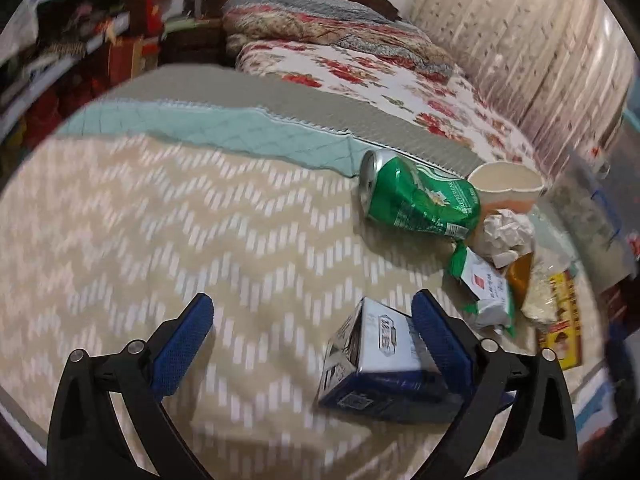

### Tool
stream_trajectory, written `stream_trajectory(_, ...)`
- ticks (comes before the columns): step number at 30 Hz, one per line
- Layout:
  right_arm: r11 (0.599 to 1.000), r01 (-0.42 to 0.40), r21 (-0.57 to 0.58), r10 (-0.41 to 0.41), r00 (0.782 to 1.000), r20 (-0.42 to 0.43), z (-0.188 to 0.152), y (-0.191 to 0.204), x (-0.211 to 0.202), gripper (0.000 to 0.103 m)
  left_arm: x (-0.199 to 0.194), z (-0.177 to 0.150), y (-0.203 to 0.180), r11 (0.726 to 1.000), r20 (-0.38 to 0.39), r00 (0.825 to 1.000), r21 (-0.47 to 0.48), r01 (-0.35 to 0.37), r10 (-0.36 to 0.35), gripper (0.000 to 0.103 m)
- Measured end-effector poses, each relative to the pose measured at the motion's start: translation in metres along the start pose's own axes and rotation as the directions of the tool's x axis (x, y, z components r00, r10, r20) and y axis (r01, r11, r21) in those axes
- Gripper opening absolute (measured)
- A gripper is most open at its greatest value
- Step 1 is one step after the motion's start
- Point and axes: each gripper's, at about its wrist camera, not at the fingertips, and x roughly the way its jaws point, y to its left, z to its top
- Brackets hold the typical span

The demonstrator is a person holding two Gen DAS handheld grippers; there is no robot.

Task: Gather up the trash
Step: 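Grasp the blue-and-white milk carton with the left tool while the right grasps a green wrapper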

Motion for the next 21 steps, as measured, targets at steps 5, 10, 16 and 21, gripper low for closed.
stream_trajectory(5, 0.996, -0.089, -0.004, 0.088, 0.985, -0.148, -0.013, 0.019, 0.042, 0.046, -0.026, -0.015, 0.019, 0.998, 0.0, 1.0, -0.057, 0.024, -0.024, 0.094)
stream_trajectory(10, 0.988, -0.157, -0.003, 0.152, 0.96, -0.235, -0.027, 0.038, 0.068, 0.046, -0.043, -0.03, 0.029, 0.993, -0.051, 0.993, -0.061, 0.099, -0.102, 0.094)
stream_trajectory(16, 0.882, -0.471, -0.007, 0.445, 0.838, -0.316, -0.039, 0.085, 0.063, 0.046, -0.034, -0.042, 0.011, 0.979, -0.123, 0.971, -0.059, 0.197, -0.203, 0.094)
stream_trajectory(21, 0.959, -0.257, -0.119, 0.234, 0.956, -0.178, -0.015, 0.069, 0.052, 0.047, -0.038, -0.032, 0.002, 0.99, -0.051, 0.989, -0.038, 0.137, -0.139, 0.094)
